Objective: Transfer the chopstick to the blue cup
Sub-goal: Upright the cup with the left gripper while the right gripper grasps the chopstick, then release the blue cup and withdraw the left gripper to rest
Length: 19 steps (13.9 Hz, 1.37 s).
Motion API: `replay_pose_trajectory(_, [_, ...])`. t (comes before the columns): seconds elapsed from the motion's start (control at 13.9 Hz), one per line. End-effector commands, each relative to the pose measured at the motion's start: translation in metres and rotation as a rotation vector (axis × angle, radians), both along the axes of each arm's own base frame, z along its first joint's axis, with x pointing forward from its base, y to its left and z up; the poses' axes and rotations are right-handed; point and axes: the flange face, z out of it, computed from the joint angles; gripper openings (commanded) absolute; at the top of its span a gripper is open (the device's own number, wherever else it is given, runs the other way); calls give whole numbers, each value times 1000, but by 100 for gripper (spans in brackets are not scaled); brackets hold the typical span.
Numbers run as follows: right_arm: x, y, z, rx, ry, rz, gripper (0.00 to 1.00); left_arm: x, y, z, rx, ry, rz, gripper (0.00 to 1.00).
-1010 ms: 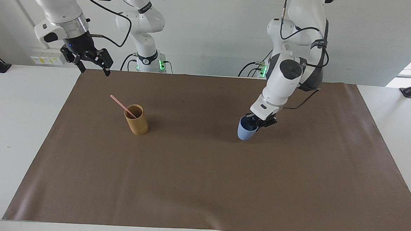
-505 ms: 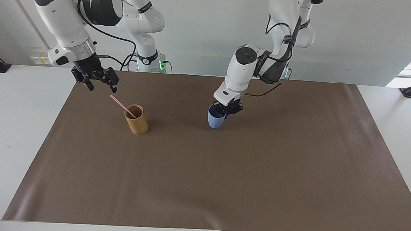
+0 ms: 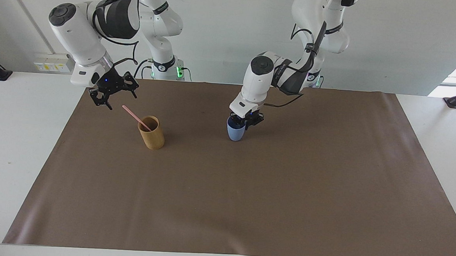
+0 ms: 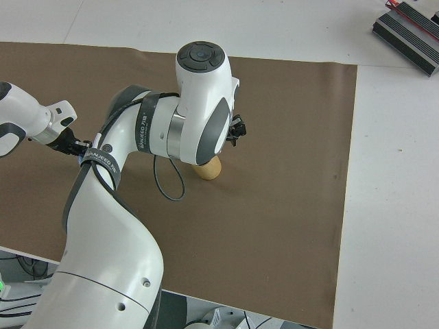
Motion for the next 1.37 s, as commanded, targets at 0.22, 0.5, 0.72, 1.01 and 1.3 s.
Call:
replay_pose_trajectory(0.22, [12,33,-32,-112,28,249,100,4,16,30,-6,-40,-51,100])
replay_pose_trajectory(0.5, [17,28,-35,-175,12,379,73,28,66,67,-16,-66,-100,100])
replay_pose_trajectory(0.72, [15,28,-39,-183,34,383,38,52,126,105,-30,-113,-131,100])
replay_pose_trajectory(1.01, [16,28,-39,-184,50,378,0,70,189,158,-24,-112,-107,100])
replay_pose_trajectory(1.3, [18,29,-36,-184,61,378,0,93,244,221,27,-161,-138,100])
